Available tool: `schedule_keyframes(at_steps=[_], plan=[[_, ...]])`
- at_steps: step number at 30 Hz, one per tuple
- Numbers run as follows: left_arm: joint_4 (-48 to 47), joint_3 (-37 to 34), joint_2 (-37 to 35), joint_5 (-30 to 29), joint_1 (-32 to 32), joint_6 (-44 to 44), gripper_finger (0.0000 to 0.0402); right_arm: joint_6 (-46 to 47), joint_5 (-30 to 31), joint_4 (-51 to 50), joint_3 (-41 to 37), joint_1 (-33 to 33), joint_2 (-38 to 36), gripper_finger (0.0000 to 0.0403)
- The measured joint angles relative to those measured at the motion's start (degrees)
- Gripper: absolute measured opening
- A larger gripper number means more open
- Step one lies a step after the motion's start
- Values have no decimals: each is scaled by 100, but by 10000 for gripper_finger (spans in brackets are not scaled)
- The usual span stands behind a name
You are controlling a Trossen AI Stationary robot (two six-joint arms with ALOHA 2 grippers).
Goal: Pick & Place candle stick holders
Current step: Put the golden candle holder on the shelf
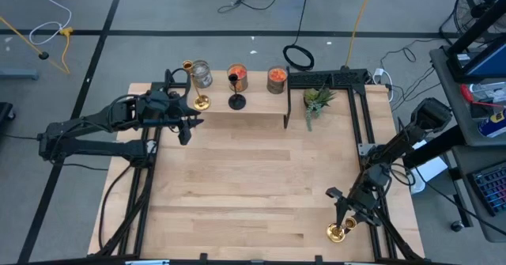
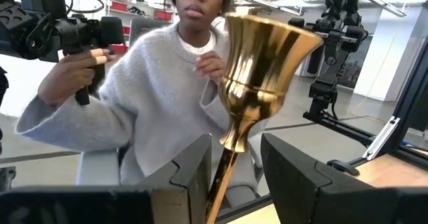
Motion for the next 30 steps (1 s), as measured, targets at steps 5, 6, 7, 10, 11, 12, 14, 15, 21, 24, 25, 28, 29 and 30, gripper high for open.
schedule_keyframes(at_steps=[5,6,7,10,11,12,14,15,21,24,25,28,29,30], plan=[[0,0,-2,-1,1,0,150,-161,8,31,2,-2,-2,125],[0,0,-2,0,2,0,150,-177,9,31,2,-2,-2,125],[0,0,0,0,1,0,150,-181,7,31,2,-2,-2,125],[0,0,-1,-1,0,0,150,-157,9,29,2,-2,-2,125],[0,0,-2,0,2,0,150,-94,6,19,2,-2,-2,125],[0,0,-1,0,0,0,150,0,4,1,2,-2,-2,125],[0,0,-1,0,1,0,150,155,3,-22,2,-1,-2,125],[0,0,0,-1,0,0,150,175,4,-22,2,-2,-2,125],[0,0,0,-1,2,0,150,144,2,-22,2,-2,-2,125],[0,0,-1,0,1,0,150,271,2,-24,2,-2,-2,125],[-2,0,-2,0,0,0,150,316,2,-24,2,-2,-2,125],[0,0,-1,-1,2,0,150,485,35,-28,2,-4,-2,125],[0,0,-2,0,1,0,150,541,128,-35,2,-2,-2,122],[0,0,-1,0,2,0,150,611,162,-74,4,-2,-2,118]])
